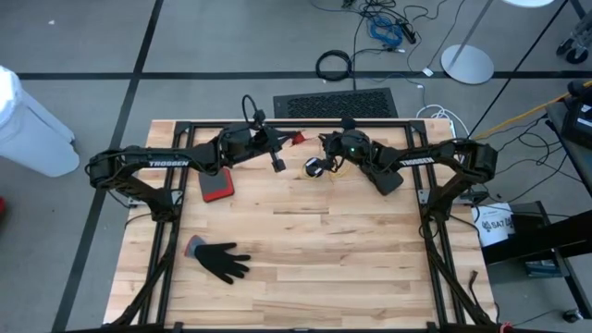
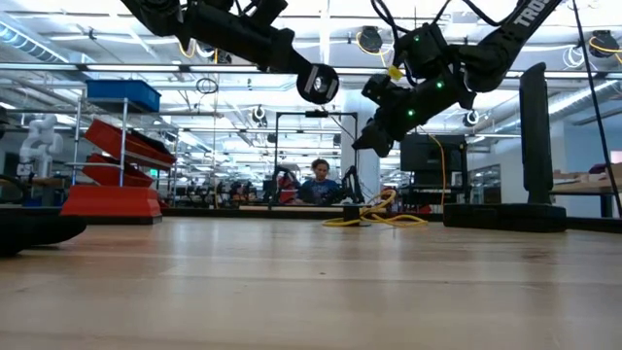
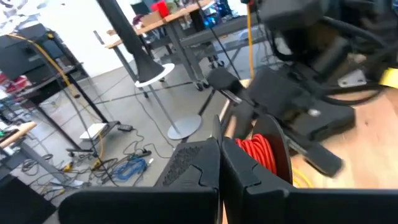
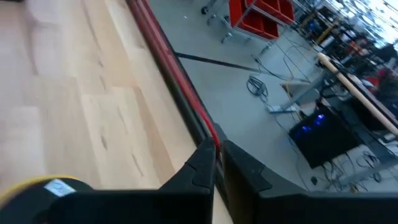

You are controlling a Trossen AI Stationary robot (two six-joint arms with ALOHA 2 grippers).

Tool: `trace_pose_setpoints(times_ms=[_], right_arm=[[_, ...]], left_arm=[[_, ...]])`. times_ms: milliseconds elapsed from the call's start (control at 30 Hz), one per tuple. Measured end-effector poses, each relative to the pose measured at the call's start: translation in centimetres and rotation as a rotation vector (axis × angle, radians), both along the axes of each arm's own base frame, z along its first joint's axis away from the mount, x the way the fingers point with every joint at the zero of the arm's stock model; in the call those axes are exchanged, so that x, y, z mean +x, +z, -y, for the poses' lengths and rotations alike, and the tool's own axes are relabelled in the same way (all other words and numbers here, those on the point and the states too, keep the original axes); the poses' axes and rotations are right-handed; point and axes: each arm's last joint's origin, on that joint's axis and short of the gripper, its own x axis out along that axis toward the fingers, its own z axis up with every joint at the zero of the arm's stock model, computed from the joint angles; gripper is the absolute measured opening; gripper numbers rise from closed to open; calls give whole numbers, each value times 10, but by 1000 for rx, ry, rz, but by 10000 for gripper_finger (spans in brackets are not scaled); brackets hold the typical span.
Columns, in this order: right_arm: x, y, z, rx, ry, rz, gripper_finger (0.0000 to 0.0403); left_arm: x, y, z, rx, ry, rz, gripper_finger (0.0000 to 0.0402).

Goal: Coil cords
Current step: Coil the red wire into the spool

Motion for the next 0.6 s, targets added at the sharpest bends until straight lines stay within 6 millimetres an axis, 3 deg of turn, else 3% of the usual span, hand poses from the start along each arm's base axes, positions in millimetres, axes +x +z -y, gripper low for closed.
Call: trace_pose_setpoints(times_ms=[233,400,500,600], right_arm=[[-2,-1,3,12,-11,-6,35],[-2,2,2,7,0,17,15],[0,5,-1,46,87,55,3],[1,5,-4,135,187,101,18]], left_arm=[[-1,-9,1,-33,-34,-86,0],[-2,-13,1,-19,-16,-141,0],[-2,-13,1,-16,-7,-148,0],[-2,-13,1,-13,-5,-144,0]])
